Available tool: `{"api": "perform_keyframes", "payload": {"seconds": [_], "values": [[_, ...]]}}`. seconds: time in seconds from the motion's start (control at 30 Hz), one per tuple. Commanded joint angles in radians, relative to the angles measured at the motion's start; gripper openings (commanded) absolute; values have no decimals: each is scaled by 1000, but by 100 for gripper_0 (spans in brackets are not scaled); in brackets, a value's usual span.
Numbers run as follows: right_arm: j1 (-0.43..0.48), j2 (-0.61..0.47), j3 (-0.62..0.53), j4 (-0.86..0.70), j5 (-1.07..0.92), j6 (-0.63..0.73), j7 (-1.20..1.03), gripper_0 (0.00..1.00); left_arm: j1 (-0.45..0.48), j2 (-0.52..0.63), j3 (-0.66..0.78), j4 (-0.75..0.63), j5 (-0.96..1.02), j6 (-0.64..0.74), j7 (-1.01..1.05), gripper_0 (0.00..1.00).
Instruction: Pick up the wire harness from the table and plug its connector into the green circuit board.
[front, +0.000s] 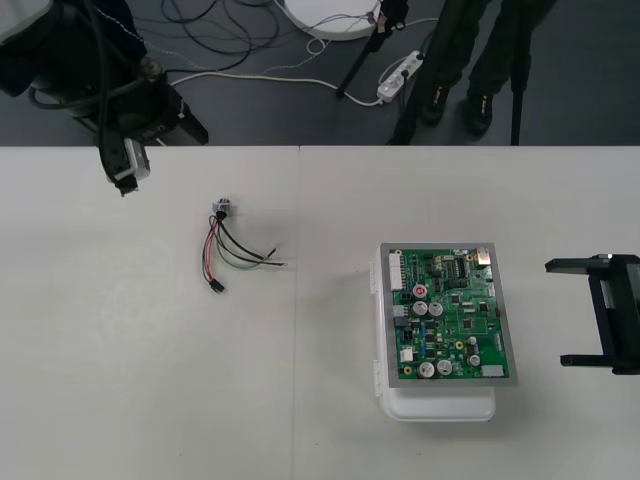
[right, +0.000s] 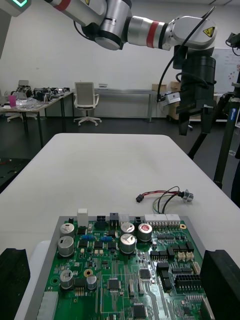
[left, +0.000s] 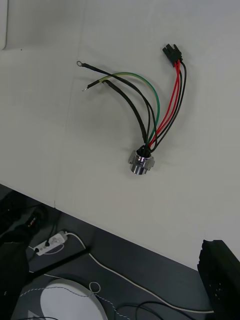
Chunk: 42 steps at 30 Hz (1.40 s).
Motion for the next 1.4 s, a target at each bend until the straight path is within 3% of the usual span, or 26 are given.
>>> {"api": "perform_keyframes", "payload": {"seconds": [0.03,0.23,0.5,1.4], "values": [[-37,28,9,57,-14,-23,34,100,-59,-52,-5,51,-47,49,-144,100],[-50,46,9,84,-33,-23,20,100,-61,-80,-17,86,-87,77,-181,100],[-96,47,9,92,-39,-34,-105,100,-101,-89,-169,97,-54,199,-178,100],[-135,60,9,106,1,-63,-110,100,-99,-285,-250,289,-110,250,-186,100]]}}
